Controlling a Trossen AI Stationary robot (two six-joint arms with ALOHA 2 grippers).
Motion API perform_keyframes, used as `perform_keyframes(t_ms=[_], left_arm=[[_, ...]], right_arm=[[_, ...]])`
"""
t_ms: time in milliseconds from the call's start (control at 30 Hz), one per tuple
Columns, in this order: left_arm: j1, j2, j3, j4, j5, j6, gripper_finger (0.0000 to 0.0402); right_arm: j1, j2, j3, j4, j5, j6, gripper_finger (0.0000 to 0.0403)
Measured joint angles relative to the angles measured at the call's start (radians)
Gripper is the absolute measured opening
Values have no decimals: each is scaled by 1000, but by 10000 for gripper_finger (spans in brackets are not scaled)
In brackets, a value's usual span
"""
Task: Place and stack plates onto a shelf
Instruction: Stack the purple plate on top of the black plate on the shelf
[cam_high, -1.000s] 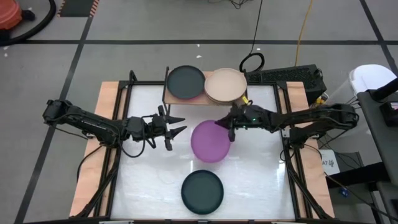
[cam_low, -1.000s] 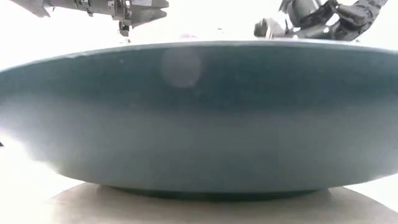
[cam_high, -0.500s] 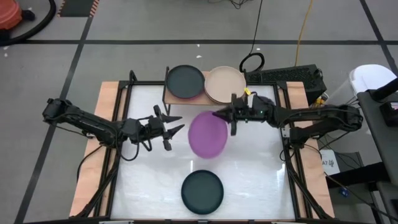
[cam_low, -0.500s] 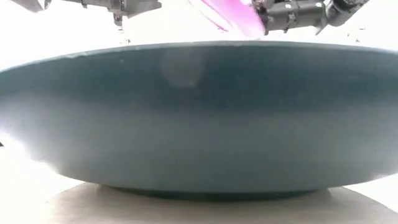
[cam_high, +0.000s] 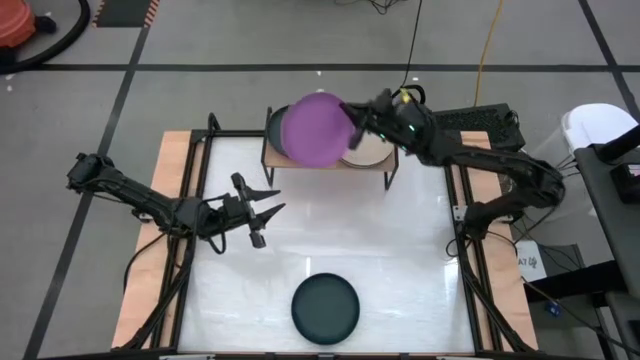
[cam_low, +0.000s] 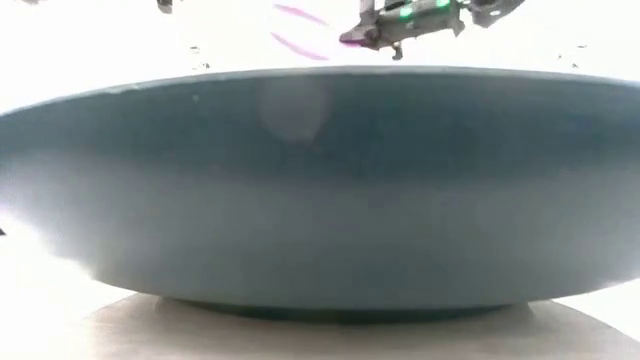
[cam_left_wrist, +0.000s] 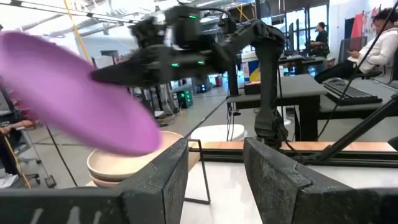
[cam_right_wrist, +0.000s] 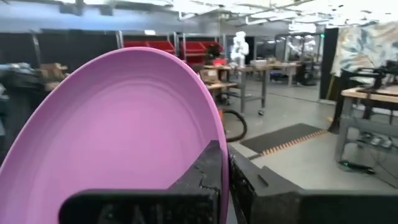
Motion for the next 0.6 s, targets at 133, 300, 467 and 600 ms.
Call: perform_keyframes(t_ms=[133, 300, 467, 600], left_arm=[[1, 0, 0, -1, 0, 3, 161], [0, 0, 0, -8, 0, 3, 161], [0, 0, 0, -19, 0, 4, 161], [2, 0, 0, -24, 0, 4, 161]], right_arm=[[-59, 147, 165, -107, -63, 2, 0], [-108, 312, 313, -232, -105, 5, 0], [-136, 411, 328, -248, -108, 13, 0], [-145, 448, 331, -235, -106, 36, 5]])
